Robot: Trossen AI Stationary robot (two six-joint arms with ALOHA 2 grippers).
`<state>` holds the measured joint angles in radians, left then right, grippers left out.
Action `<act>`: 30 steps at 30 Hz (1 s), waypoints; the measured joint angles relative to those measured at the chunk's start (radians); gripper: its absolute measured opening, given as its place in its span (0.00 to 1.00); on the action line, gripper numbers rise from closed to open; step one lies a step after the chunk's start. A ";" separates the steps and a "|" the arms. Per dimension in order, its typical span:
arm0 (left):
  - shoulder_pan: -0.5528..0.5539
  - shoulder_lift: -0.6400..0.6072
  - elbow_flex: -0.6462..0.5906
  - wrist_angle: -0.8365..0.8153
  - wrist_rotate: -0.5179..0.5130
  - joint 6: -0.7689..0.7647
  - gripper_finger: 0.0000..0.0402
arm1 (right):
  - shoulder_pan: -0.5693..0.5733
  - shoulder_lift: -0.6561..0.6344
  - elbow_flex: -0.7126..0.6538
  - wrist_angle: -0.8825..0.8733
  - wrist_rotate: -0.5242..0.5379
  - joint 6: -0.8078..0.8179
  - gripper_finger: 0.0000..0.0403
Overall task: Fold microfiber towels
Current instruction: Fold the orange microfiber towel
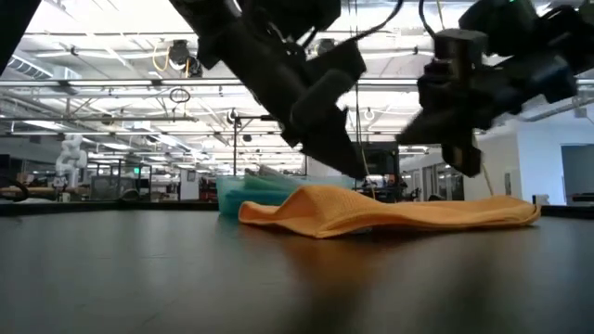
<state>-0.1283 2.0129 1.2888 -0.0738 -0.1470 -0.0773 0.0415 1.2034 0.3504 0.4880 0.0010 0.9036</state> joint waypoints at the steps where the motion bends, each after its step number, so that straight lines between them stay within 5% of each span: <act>1: 0.002 -0.014 0.001 -0.006 -0.011 0.000 0.02 | 0.032 0.010 0.000 -0.009 0.000 0.019 0.00; 8: 0.029 -0.052 0.000 -0.007 -0.021 -0.004 0.01 | 0.202 0.070 -0.001 -0.167 0.022 0.143 0.00; 18: 0.045 -0.053 0.000 -0.010 -0.022 -0.037 0.02 | 0.216 0.106 0.000 -0.307 0.023 0.130 0.00; 27: 0.045 -0.053 0.000 -0.004 -0.022 -0.059 0.04 | 0.246 0.092 0.000 -0.343 -0.233 0.111 0.00; 30: 0.045 -0.053 0.000 -0.003 -0.020 -0.055 0.01 | 0.265 0.076 -0.002 -0.339 -0.239 0.125 0.00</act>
<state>-0.0834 1.9598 1.2884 -0.0769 -0.1672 -0.1326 0.3063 1.2796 0.3488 0.1495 -0.2382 1.0289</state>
